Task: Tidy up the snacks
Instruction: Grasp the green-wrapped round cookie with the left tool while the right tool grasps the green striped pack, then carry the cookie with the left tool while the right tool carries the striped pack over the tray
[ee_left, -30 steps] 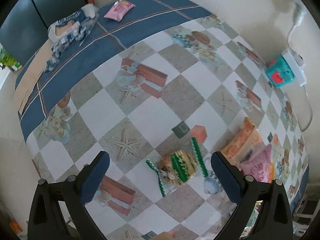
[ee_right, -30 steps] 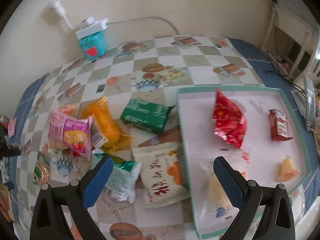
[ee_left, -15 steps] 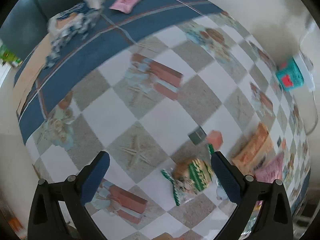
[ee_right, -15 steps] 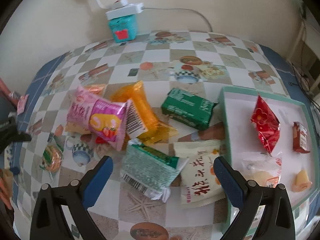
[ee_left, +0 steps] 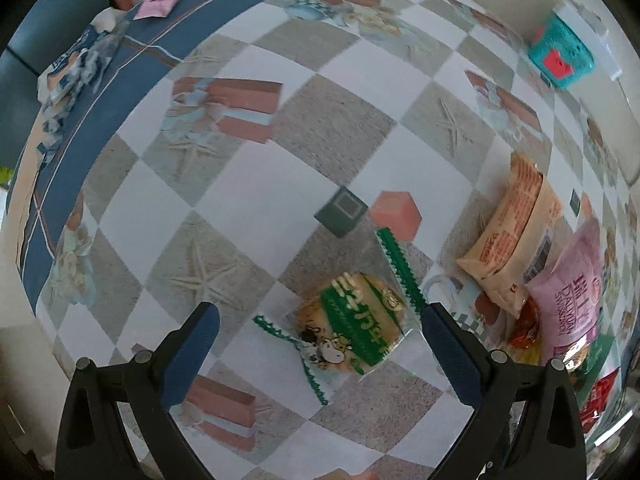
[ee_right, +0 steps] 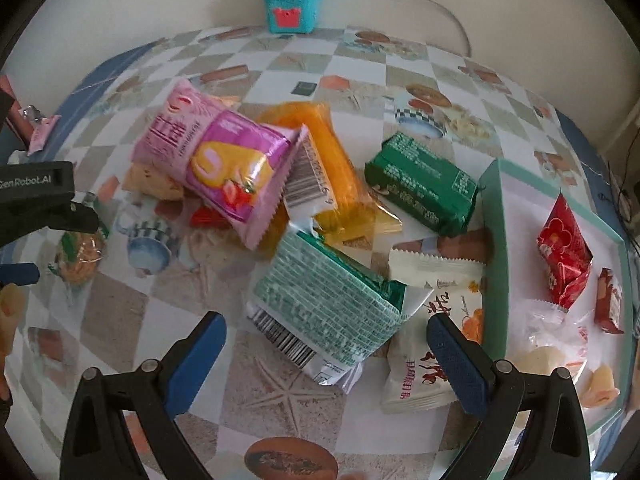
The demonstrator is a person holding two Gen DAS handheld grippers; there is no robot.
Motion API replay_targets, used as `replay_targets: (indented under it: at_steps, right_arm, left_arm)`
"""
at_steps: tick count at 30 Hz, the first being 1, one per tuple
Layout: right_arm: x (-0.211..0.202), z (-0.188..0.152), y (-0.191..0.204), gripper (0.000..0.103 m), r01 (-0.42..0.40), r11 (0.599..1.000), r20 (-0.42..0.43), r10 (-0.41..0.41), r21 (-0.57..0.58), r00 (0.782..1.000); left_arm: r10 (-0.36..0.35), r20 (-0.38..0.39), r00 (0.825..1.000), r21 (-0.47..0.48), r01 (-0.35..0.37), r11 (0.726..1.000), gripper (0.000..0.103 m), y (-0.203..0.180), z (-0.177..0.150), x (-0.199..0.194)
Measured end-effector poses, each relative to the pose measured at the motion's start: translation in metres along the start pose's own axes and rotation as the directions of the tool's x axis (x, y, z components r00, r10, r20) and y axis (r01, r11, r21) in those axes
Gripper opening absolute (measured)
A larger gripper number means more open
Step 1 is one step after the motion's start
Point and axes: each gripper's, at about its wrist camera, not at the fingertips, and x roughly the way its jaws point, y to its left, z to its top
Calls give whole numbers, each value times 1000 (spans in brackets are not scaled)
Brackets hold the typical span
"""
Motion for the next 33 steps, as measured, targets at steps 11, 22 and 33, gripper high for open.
replay_targets:
  at_steps: [11,22,33]
  right_arm:
    - [-3,0,0,80,28,999,41,-28,-18,999]
    - [-27,5,-11,78,-15,1000,91,12,27,996]
    - [-66,14,-29,78,-58,994,190,40,93,981]
  left_arm:
    - [-17,30,999,7,17,1000,80,-14,2,-3]
    - [-61,70,996,13,60,998,60,-14,-5,-36]
    - [-116,162,980,-8,119,993,60,13,-8,-74]
